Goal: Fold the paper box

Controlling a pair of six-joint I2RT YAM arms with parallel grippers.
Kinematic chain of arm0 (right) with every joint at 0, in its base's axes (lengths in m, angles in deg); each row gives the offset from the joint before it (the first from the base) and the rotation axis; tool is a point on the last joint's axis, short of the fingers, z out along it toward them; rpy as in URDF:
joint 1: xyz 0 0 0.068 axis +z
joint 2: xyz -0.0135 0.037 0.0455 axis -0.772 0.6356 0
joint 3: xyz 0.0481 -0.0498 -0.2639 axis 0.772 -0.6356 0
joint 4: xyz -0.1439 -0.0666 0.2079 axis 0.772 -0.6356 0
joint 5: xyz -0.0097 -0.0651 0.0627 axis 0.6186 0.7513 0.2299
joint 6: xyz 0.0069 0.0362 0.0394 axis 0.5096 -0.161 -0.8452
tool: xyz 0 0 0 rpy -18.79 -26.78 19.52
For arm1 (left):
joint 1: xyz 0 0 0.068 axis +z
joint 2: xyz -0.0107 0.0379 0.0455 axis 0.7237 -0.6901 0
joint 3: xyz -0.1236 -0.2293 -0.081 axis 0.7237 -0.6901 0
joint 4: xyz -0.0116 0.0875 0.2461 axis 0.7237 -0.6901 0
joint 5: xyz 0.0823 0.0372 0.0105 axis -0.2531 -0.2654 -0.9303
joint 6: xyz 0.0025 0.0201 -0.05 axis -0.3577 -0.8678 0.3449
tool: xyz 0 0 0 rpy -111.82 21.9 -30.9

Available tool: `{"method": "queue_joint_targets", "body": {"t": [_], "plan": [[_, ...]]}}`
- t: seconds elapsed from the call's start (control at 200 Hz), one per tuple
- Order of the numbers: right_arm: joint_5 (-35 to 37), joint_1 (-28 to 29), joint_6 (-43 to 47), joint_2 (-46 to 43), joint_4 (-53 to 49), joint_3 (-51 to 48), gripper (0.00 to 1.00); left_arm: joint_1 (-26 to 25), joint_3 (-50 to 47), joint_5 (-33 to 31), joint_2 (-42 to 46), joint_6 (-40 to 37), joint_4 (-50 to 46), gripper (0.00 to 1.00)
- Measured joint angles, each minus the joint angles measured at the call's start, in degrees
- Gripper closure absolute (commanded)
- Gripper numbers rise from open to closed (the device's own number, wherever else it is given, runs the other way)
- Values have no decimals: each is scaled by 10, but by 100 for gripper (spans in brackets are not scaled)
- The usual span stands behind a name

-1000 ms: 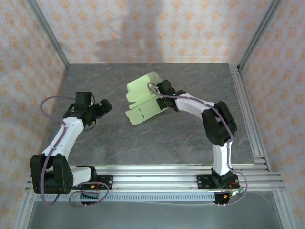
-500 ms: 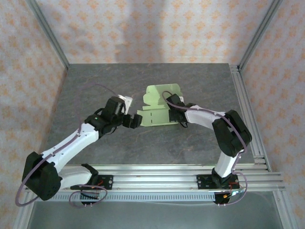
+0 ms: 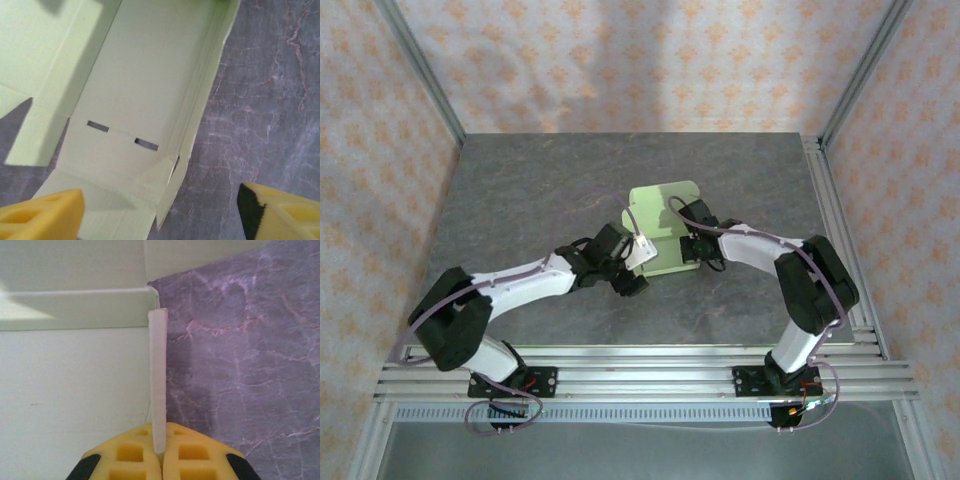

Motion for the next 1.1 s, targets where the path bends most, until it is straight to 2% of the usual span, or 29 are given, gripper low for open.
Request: {"method": "queue_joint_targets", "body": {"t": [0.195, 0.36, 0.516, 0.661, 0.786, 1.101], "plan": [[-27, -3, 5, -6, 10, -13, 95, 0, 32, 31, -78, -18, 24, 33], [-36, -5, 6, -6, 15, -14, 95, 0, 42, 48, -111, -31, 31, 61], [-36, -5, 10, -6, 16, -15, 93, 0, 54, 48, -134, -32, 38, 64], [-36, -5, 13, -7, 16, -15, 88, 0, 54, 57, -136, -32, 38, 76], [-36, -6, 16, -7, 15, -15, 82, 0, 54, 69, -136, -32, 37, 82], [-32, -6, 13, -17, 15, -14, 77, 0, 74, 98, -169, -33, 23, 84]]}}
